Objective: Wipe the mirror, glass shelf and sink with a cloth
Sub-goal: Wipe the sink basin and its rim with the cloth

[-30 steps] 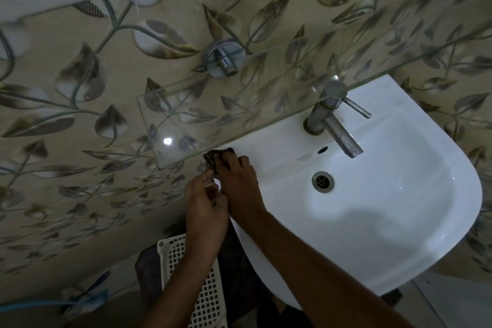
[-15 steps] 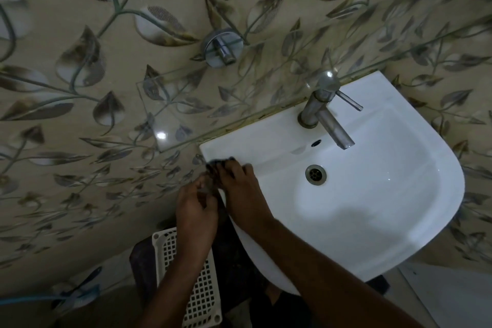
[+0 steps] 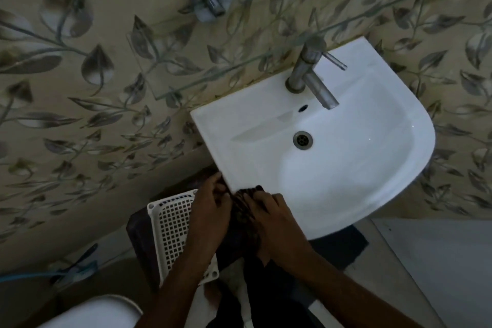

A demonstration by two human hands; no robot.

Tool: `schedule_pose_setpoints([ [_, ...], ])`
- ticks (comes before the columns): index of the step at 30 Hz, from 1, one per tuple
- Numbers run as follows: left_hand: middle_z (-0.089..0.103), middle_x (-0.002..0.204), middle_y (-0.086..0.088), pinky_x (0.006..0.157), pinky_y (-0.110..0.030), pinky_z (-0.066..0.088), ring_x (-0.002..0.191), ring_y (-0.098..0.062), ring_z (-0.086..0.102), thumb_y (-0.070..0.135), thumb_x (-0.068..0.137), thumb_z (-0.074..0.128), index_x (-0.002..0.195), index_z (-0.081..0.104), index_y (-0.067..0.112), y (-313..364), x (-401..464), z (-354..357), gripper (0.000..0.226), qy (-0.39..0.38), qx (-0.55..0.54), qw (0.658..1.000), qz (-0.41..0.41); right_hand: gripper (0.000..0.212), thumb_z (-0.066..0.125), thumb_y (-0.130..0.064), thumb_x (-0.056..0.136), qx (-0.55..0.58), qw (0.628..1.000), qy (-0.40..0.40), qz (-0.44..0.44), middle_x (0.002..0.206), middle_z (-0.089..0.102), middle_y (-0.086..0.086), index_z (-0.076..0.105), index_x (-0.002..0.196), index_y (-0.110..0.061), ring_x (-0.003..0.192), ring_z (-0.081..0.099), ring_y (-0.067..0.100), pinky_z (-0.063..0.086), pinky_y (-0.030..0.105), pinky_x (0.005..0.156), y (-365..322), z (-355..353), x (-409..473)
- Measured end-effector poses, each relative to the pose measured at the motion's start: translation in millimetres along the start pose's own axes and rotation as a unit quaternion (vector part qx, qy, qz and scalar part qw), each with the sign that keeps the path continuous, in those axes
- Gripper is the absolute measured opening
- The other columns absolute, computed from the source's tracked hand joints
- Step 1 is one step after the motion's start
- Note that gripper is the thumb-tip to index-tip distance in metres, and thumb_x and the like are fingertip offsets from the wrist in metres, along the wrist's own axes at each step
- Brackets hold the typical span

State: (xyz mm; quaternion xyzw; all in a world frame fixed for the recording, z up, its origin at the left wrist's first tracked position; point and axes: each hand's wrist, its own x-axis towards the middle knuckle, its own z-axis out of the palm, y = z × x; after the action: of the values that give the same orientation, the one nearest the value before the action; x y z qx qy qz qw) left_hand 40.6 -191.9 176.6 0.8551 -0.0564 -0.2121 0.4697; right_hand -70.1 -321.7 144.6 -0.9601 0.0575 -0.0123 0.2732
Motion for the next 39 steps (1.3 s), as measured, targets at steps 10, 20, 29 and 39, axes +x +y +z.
schedule_pose_setpoints([
  [10, 0.063, 0.115, 0.008, 0.092, -0.031, 0.045, 0.104, -0.012, 0.059, 0.022, 0.099, 0.047, 0.121, 0.060, 0.021, -1, -29, 3, 0.026, 0.027, 0.022, 0.999, 0.017, 0.053, 0.036, -0.034, 0.095, -0.028, 0.998, 0.033, 0.037, 0.136, 0.046, 0.007, 0.044, 0.143, -0.014, 0.100, 0.043, 0.027, 0.048, 0.037, 0.082, -29, 7, 66],
  [20, 0.055, 0.105, 0.000, 0.091, -0.043, 0.048, 0.099, -0.024, 0.055, 0.008, 0.092, 0.058, 0.100, 0.064, 0.017, 1, -12, 12, 0.014, -0.036, 0.141, 0.974, 0.174, 0.061, 0.063, -0.022, 0.084, -0.069, 0.997, 0.024, 0.037, 0.136, 0.046, 0.005, 0.045, 0.142, -0.015, 0.096, 0.048, 0.027, 0.048, 0.040, 0.077, 4, 4, -17],
  [29, 0.058, 0.106, -0.002, 0.095, -0.020, 0.034, 0.103, -0.022, 0.051, 0.001, 0.082, 0.069, 0.107, 0.067, 0.017, 15, -14, 65, 0.029, -0.087, 0.191, 0.937, 0.280, 0.051, 0.053, -0.004, 0.088, -0.178, 0.945, 0.144, 0.235, 0.123, 0.052, 0.012, 0.054, 0.138, -0.013, 0.100, 0.044, 0.028, 0.050, 0.040, 0.086, 145, -83, -78],
  [39, 0.053, 0.102, 0.015, 0.080, -0.010, 0.037, 0.098, -0.008, 0.051, 0.018, 0.093, 0.058, 0.102, 0.060, 0.031, 59, -14, 147, 0.016, -0.218, 0.140, 0.935, 0.242, 0.039, 0.054, -0.025, 0.099, -0.096, 0.962, 0.186, 0.178, 0.126, 0.054, 0.007, 0.055, 0.136, -0.013, 0.108, 0.047, 0.022, 0.042, 0.029, 0.090, 96, -35, -86],
])
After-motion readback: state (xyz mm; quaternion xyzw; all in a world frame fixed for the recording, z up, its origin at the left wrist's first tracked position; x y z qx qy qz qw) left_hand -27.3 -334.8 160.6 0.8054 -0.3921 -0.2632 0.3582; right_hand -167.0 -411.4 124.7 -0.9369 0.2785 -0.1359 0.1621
